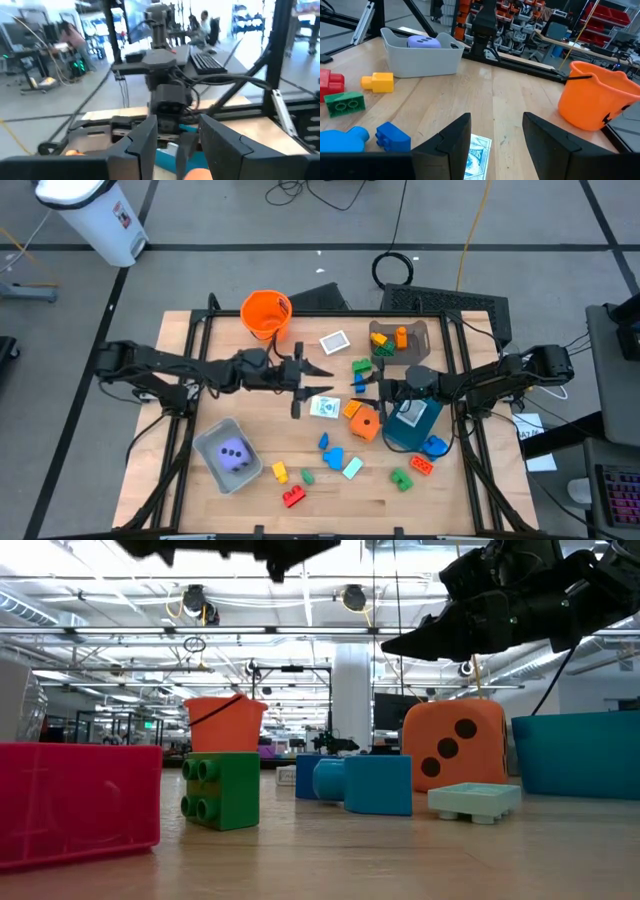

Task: Pick & Place Toys
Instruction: Put the green game piece into the black bin

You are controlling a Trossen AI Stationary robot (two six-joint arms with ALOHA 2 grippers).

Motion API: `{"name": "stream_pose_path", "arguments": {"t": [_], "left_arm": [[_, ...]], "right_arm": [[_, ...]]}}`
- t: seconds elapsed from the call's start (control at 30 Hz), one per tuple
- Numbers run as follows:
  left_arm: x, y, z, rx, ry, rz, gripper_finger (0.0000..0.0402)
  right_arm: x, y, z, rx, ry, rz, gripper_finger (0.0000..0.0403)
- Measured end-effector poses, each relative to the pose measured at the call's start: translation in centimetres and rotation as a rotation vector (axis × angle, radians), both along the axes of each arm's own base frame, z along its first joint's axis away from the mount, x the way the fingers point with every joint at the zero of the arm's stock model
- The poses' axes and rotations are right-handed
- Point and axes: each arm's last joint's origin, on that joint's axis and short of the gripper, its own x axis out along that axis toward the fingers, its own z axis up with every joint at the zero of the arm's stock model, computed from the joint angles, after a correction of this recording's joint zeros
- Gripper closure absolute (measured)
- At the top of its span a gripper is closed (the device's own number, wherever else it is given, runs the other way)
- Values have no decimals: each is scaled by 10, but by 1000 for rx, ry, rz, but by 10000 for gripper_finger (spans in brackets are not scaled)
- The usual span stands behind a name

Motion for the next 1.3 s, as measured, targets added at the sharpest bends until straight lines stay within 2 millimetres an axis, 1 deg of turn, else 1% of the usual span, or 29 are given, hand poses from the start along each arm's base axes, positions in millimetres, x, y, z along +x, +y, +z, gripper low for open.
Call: {"name": "stream_pose_path", "arguments": {"t": [0.1,0.17,0.37,0.53,0.8,1.07,1.3], "left_arm": [[-7,3,-21,-20,-21,6,250],[-11,4,-30,-30,-30,1,250],[-20,5,-53,-40,32,-7,250],[-27,6,-67,-45,78,-28,250],[-34,7,-78,-85,104,-191,250],[-34,7,-80,-86,114,-203,250],[-34,7,-74,-63,47,-202,250]], "right_arm": [[0,0,0,0,-1,0,232],[0,0,0,0,0,0,232],[0,0,0,0,-4,0,232],[0,0,0,0,-2,0,232],[0,0,0,0,-2,0,232],[0,0,0,0,-3,0,232],[0,0,0,0,-3,0,232]]}}
